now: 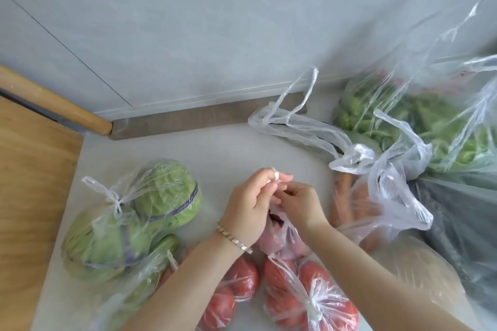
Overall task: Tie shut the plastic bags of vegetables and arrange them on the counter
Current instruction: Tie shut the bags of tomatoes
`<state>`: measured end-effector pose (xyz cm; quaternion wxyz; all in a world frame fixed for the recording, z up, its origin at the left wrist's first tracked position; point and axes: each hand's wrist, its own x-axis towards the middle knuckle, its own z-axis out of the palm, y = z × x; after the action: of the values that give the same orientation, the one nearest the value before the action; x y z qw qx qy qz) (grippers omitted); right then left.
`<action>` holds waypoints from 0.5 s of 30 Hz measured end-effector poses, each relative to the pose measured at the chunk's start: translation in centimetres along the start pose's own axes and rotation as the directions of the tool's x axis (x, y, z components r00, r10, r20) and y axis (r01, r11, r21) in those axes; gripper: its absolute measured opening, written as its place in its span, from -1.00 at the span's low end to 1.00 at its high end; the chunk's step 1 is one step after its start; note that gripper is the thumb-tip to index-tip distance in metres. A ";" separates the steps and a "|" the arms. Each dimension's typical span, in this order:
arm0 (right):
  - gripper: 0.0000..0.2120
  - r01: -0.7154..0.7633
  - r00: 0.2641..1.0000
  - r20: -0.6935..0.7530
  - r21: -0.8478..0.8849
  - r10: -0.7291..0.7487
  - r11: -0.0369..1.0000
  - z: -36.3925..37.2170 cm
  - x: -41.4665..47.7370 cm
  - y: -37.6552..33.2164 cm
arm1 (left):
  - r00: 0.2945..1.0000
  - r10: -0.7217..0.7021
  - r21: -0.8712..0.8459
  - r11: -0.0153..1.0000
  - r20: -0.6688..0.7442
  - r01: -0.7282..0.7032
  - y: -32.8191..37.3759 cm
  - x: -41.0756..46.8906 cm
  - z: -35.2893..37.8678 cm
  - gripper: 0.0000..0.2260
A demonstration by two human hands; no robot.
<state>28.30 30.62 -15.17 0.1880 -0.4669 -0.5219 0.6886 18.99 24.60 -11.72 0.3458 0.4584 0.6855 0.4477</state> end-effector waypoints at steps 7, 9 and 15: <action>-0.82 0.055 0.941 0.328 0.098 -0.085 0.994 0.2 -0.6 0.5 | 0.957 -0.037 0.075 0.997 0.287 0.016 1.5 4.0 -2.5 -0.82; -0.84 0.051 0.927 0.362 0.125 -0.094 0.991 0.0 -0.8 0.6 | 0.899 -0.151 -0.001 0.986 0.412 0.166 1.3 4.9 -2.8 -0.85; -0.75 -0.078 0.986 0.162 0.307 0.029 0.949 -0.7 -0.6 1.1 | 0.918 -0.301 -0.076 0.941 0.259 0.330 -0.9 3.9 -3.1 -0.84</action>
<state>29.46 30.12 -15.92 0.1995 -0.3904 -0.4068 0.8015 14.63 27.22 -11.70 0.5216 0.3720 0.6750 0.3660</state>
